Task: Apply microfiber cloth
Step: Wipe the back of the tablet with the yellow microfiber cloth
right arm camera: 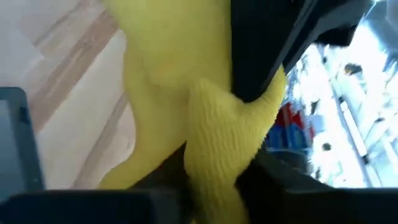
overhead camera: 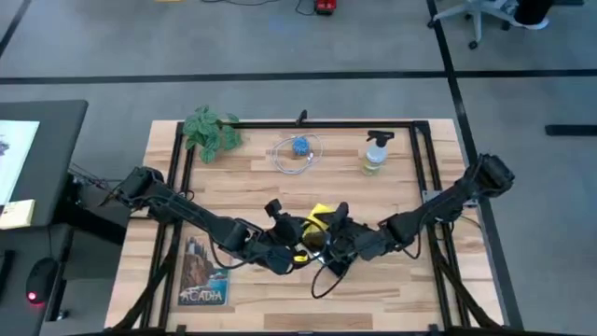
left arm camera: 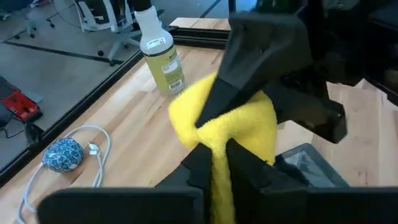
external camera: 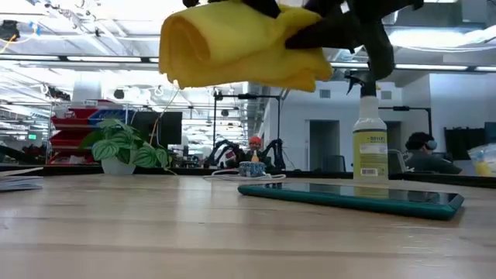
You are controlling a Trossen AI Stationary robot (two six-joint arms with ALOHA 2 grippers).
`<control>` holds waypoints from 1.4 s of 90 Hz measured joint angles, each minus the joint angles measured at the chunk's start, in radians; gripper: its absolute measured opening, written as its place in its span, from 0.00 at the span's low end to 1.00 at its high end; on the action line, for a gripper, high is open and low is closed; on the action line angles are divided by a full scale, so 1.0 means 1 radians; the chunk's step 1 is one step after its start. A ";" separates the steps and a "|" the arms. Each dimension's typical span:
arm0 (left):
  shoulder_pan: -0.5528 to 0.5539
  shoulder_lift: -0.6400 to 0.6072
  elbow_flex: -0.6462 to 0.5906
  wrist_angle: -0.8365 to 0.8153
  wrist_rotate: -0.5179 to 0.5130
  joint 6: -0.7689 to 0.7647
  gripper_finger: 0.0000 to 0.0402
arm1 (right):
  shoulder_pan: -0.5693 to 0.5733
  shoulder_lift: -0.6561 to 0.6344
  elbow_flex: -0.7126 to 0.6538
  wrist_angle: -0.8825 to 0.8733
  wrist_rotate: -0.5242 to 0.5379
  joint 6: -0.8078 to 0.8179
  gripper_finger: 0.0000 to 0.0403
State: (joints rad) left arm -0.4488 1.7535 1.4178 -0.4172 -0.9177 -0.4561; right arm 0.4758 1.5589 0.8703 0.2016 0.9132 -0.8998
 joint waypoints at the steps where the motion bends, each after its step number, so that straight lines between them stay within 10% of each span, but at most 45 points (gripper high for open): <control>1: 0.000 0.000 0.000 -0.002 0.000 0.001 0.11 | 0.001 0.000 0.000 -0.016 -0.002 0.017 0.08; 38: 0.001 0.000 0.000 -0.175 -0.003 -0.062 0.38 | -0.015 -0.202 -0.002 -0.703 -0.399 0.800 0.01; 59: 0.011 0.000 0.000 -0.179 -0.004 -0.064 0.38 | -0.115 -0.350 -0.002 -0.773 -0.285 1.012 0.00; 92: 0.011 0.000 0.000 -0.207 -0.005 -0.091 0.38 | 0.054 -0.429 -0.002 -0.978 -0.202 0.543 0.00; 126: 0.011 0.000 0.000 -0.206 -0.005 -0.103 0.38 | 0.168 -0.188 -0.002 -1.059 -0.005 0.032 0.00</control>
State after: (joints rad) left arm -0.4377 1.7535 1.4181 -0.6230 -0.9226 -0.5595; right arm 0.6441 1.3711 0.8684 -0.8570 0.9081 -0.8678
